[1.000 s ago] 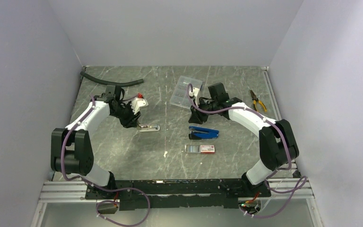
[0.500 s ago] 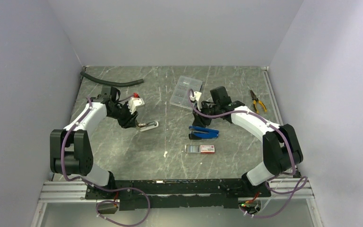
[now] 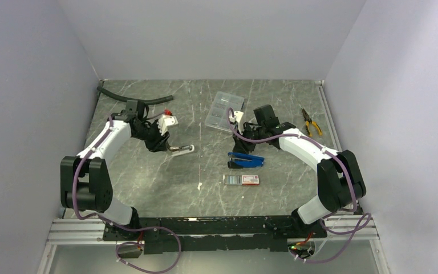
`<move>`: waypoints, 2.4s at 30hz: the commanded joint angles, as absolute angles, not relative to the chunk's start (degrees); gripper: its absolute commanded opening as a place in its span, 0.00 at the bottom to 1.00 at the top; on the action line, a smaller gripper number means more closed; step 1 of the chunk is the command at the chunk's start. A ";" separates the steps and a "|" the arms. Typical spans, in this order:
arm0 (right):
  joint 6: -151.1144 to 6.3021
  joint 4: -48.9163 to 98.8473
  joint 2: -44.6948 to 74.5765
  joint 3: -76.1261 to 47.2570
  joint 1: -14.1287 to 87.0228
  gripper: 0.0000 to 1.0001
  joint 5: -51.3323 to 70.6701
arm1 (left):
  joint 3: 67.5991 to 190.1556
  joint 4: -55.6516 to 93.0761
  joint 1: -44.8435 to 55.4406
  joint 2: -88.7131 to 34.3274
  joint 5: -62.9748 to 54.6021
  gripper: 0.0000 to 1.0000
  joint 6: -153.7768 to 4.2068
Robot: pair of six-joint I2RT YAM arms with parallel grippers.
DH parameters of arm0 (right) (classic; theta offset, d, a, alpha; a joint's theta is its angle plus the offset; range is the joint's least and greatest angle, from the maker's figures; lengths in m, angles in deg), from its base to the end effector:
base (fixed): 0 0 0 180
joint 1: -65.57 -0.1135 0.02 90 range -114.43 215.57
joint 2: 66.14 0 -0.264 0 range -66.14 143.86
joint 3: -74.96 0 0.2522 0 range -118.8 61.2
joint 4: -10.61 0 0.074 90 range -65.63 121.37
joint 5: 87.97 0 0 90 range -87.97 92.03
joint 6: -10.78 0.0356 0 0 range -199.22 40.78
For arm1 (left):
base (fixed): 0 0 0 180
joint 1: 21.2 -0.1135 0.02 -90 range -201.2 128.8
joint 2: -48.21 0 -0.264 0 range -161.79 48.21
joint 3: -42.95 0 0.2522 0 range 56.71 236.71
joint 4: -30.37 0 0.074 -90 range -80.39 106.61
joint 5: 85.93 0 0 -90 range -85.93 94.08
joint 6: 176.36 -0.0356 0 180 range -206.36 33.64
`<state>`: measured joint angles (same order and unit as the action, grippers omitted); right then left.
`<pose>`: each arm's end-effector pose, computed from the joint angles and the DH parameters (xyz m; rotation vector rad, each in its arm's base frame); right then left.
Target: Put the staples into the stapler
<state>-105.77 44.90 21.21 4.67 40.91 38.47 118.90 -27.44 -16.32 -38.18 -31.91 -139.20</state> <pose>0.2756 0.1498 0.2231 -1.2639 2.0078 0.7621 0.2867 -0.0455 0.2358 1.3407 2.1102 -0.5455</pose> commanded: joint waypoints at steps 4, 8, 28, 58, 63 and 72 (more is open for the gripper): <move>-106.59 44.00 19.90 5.03 41.23 0.35 38.68 | 122.53 -28.78 -9.81 -39.42 -24.42 0.34 -138.53; -106.87 44.03 19.61 5.51 41.23 0.35 38.34 | 126.12 -31.25 -6.99 -42.45 -20.83 0.31 -137.34; -106.94 43.78 18.67 6.09 41.31 0.34 37.83 | 137.31 -38.41 5.62 -54.77 -4.57 0.27 -129.10; -106.59 43.25 19.08 6.53 41.58 0.34 38.40 | 129.93 -29.44 8.71 -47.96 -10.40 0.19 -127.57; -98.09 36.05 22.79 5.43 41.51 0.34 45.68 | 127.78 -26.50 7.82 -46.53 -12.54 0.05 -128.10; -72.67 17.17 36.46 -0.68 36.21 0.38 49.48 | 125.96 -23.64 6.73 -44.15 -14.72 0.03 -126.75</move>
